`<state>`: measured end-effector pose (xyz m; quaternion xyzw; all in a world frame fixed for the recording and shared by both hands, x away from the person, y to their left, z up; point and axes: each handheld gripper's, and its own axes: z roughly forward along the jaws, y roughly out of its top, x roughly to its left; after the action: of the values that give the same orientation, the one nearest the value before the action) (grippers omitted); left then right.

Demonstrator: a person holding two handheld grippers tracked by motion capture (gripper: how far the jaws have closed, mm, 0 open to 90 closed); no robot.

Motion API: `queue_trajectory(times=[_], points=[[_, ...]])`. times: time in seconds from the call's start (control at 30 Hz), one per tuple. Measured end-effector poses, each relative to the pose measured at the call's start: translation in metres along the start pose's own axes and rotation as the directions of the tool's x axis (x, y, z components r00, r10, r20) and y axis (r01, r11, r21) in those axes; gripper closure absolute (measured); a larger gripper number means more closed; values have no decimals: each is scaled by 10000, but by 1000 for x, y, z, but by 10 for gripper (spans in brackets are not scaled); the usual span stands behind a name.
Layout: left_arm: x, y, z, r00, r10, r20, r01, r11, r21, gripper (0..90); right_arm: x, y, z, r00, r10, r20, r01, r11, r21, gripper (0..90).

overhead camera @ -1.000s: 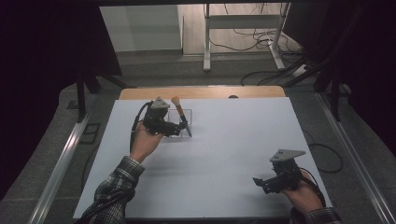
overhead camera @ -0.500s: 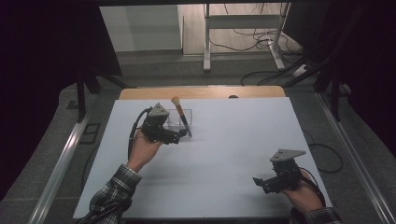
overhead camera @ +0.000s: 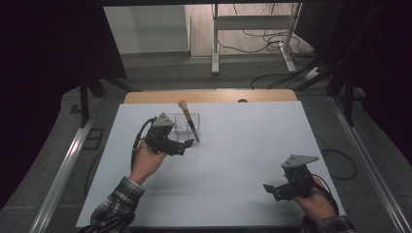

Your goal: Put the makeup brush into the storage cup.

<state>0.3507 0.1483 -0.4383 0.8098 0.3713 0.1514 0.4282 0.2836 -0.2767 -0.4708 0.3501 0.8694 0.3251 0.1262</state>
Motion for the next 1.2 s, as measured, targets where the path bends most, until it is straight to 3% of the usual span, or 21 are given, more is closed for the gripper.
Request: queue_trajectory(times=[0.53, 1.2], points=[[-1, -11, -3, 9999, -96, 49, 95, 10000, 6, 0, 0, 1, -1, 10000, -32, -12, 31, 9999, -158, 0], [-7, -26, -1, 9998, 146, 145, -150, 9995, 275, 0, 1, 2, -2, 10000, -68, 6, 69, 9991, -412, 0]])
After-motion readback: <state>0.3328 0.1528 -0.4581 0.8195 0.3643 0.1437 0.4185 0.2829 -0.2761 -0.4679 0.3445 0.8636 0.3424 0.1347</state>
